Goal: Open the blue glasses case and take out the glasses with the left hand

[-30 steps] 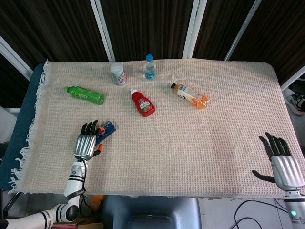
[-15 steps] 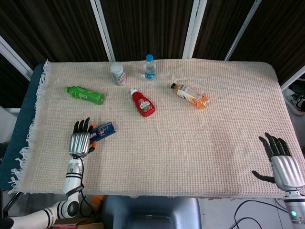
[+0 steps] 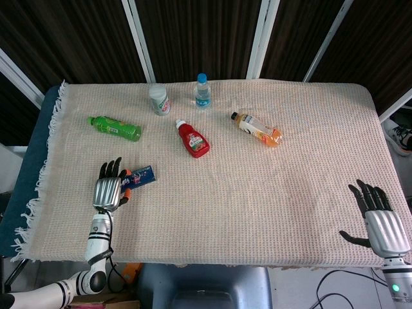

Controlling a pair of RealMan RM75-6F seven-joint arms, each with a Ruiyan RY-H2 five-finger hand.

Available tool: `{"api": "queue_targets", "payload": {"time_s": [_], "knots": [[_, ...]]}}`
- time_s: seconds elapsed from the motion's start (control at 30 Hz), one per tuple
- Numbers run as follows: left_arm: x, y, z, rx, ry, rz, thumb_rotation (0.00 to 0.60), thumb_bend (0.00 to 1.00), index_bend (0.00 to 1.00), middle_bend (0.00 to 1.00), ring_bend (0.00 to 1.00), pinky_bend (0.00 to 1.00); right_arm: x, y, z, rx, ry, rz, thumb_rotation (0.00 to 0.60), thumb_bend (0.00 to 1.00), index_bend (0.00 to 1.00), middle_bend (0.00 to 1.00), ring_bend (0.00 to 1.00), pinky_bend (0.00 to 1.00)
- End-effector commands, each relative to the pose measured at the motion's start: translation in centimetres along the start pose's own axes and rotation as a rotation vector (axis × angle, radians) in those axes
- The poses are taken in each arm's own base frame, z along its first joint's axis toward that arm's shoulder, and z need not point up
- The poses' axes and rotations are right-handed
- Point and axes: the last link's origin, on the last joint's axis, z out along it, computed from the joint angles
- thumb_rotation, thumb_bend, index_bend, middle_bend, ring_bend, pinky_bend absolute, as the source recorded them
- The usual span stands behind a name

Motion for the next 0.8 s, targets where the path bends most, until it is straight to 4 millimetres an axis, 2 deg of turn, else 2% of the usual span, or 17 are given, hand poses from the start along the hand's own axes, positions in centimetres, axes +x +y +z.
{"api": "queue_targets", "payload": {"time_s": [0.03, 0.5, 0.8], "knots": [[0.01, 0.04, 0.15, 0.004, -0.004, 0.003, 0.6, 0.38, 0.33, 0.0, 0.0, 0.0, 0.02, 0.01, 0.0, 0.001, 0.0, 0.001, 0.6, 0.18, 0.0, 0.0, 0.0, 0.0], [-0.19, -0.2, 0.43, 0.019, -0.031, 0.011, 0.6, 0.38, 0.38, 0.0, 0.0, 0.0, 0.08, 0.03, -0.03, -0.005, 0.001, 0.007, 0.6, 0.18, 0.0, 0.0, 0.0, 0.0], [-0.24, -0.19, 0.41, 0.022, -0.031, 0.027, 0.6, 0.42, 0.49, 0.0, 0.0, 0.0, 0.14, 0.03, -0.04, -0.006, 0.003, 0.01, 0.6, 0.18, 0.0, 0.0, 0.0, 0.0]]}}
